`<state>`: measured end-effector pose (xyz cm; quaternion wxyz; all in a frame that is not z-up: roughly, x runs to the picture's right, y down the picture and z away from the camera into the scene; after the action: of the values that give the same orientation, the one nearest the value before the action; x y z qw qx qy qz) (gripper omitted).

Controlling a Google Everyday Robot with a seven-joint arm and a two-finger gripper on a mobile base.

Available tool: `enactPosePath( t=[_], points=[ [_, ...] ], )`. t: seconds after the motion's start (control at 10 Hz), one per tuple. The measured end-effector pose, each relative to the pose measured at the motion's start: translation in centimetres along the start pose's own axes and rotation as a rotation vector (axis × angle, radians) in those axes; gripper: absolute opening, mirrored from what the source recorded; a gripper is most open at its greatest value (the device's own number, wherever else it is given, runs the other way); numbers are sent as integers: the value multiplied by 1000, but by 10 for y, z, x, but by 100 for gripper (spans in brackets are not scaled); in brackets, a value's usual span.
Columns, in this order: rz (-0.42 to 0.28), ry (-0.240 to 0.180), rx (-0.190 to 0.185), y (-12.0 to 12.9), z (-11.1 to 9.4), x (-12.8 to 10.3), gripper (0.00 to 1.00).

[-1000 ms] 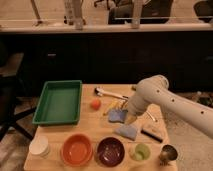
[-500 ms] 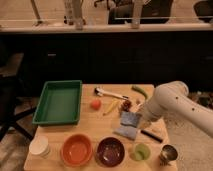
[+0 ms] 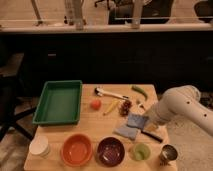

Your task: Place sponge in metal cup

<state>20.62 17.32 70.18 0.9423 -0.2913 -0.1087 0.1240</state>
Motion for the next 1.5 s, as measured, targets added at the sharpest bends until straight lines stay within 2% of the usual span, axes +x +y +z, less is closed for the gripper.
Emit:
enactPosePath(
  t=[0.4, 0.6, 0.9, 1.1, 1.3, 1.5],
  points=[
    [-4, 0, -2, 0, 1, -1, 0],
    [-27, -5, -23, 1, 2, 2, 0],
    [-88, -17, -77, 6, 0, 20, 0],
    [-118, -22, -95, 11, -3, 35, 0],
    [-155, -19, -93, 20, -8, 54, 0],
    [-176, -5, -105, 31, -11, 78, 0]
  ],
)
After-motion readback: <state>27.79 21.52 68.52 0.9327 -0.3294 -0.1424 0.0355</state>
